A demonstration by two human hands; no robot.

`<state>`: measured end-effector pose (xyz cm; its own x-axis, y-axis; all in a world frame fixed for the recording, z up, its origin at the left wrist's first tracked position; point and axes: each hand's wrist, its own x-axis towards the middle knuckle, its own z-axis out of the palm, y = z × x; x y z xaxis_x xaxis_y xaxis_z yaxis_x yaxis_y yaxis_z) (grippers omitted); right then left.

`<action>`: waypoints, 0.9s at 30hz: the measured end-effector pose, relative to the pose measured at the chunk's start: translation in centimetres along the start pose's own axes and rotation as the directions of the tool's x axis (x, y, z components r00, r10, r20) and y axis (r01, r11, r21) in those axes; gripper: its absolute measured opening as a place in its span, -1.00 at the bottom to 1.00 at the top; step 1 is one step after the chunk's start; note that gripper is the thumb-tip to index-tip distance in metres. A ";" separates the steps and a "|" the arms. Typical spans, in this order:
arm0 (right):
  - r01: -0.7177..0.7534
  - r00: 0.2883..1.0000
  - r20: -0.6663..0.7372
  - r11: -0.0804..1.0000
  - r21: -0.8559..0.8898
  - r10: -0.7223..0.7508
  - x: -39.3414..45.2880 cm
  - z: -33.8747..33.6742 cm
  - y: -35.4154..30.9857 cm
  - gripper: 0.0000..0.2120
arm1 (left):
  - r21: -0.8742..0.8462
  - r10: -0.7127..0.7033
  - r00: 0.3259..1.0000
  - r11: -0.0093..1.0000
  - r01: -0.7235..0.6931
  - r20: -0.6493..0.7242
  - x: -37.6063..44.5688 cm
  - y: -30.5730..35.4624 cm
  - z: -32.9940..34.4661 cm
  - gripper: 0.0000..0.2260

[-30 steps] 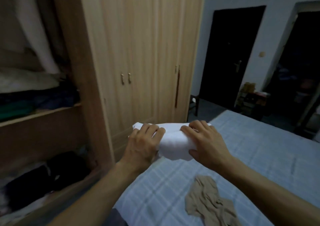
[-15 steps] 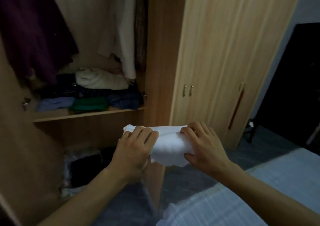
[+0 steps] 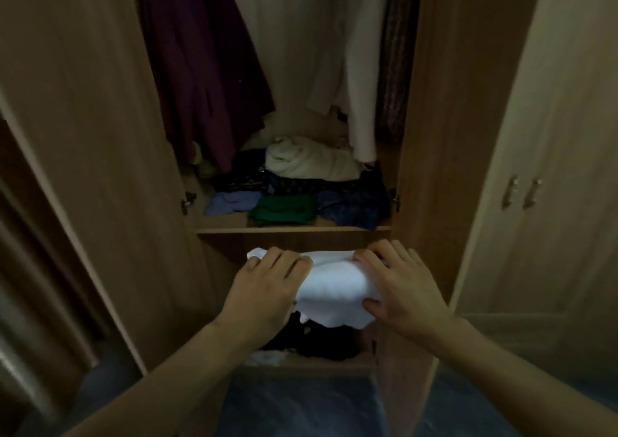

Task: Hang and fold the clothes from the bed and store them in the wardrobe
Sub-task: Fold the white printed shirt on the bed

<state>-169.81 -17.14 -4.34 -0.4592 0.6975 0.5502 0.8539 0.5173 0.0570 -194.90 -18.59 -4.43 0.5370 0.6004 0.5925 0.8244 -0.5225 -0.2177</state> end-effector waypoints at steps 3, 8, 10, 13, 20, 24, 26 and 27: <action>0.066 0.998 0.009 0.998 0.023 -0.067 3.2 1.9 0.9 -0.33 | 0.022 -0.051 0.999 0.998 0.051 -0.008 0.5 -2.0 1.3 -0.47; 0.128 0.992 -0.005 0.990 0.057 -0.128 8.4 5.7 1.4 -0.31 | 0.048 -0.107 0.993 0.993 0.109 -0.039 1.2 -6.1 3.7 -0.54; 0.137 0.991 -0.004 0.988 0.077 -0.137 10.4 7.5 1.2 -0.32 | 0.052 -0.129 0.991 0.990 0.130 -0.036 1.3 -8.1 4.8 -0.54; 0.146 0.989 0.005 0.987 0.070 -0.147 13.7 10.0 0.9 -0.34 | 0.086 -0.143 0.989 0.986 0.145 -0.030 1.5 -11.5 6.6 -0.59; 0.124 0.992 -0.011 0.991 0.042 -0.124 23.4 14.0 0.2 -0.39 | 0.086 -0.212 0.977 0.973 0.212 -0.015 4.8 -21.1 9.9 -0.44; 0.076 0.996 -0.039 0.996 0.042 -0.075 27.8 16.3 0.7 -0.38 | 0.057 -0.176 0.984 0.982 0.178 -0.040 7.1 -26.0 12.4 -0.39; 0.049 0.998 -0.034 0.997 0.059 -0.047 29.2 17.7 1.1 -0.38 | 0.044 -0.173 0.984 0.984 0.175 -0.044 8.1 -27.8 13.9 -0.36; 0.037 0.999 -0.033 0.997 0.067 -0.035 29.8 18.3 1.4 -0.39 | 0.031 -0.168 0.985 0.985 0.170 -0.041 8.6 -28.6 14.5 -0.35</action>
<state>-186.81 13.43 -3.16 -0.4801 0.6624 0.5750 0.8180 0.5748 0.0209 -211.28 10.35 -4.36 0.3827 0.6543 0.6522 0.9087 -0.3940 -0.1379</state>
